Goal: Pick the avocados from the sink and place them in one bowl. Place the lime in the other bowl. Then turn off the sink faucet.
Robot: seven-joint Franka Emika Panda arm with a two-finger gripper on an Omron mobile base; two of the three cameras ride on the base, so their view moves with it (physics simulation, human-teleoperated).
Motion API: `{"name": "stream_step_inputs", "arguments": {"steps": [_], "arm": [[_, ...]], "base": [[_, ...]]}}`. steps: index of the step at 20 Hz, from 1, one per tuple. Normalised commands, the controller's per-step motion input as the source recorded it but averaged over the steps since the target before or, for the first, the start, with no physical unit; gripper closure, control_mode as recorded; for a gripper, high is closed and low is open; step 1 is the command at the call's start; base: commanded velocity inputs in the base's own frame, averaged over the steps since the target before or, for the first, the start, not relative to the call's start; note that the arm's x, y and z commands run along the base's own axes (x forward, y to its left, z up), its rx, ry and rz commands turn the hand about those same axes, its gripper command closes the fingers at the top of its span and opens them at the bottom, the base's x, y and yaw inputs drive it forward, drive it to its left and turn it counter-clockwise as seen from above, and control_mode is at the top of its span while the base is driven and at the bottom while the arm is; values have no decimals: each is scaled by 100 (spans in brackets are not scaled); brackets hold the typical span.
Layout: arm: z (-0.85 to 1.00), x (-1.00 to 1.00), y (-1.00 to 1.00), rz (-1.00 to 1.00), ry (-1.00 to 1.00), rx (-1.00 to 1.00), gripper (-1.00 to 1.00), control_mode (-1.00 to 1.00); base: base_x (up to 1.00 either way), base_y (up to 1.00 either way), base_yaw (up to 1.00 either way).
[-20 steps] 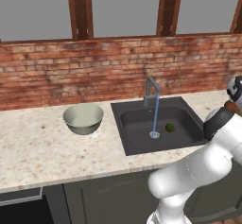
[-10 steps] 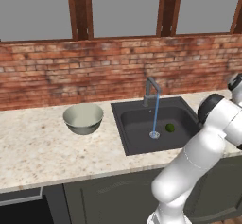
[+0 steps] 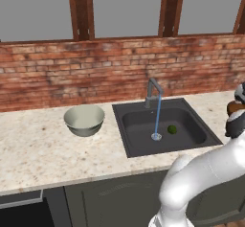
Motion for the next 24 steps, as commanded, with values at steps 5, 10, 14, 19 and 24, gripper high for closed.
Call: {"name": "stream_step_inputs", "arguments": {"steps": [5, 10, 14, 19, 24], "arm": [[-32, 35, -6, 0, 5, 0, -100, -100], [-33, 11, -18, 0, 4, 0, -100, -100], [-5, 1, -41, 0, 3, 0, -100, -100], [26, -18, -18, 1, 0, 1, -100, -100], [69, -64, 50, 5, 0, -3, -100, -100]], "base": [[0, 0, 0], [0, 0, 0], [0, 0, 0], [0, 0, 0], [0, 0, 0]]}}
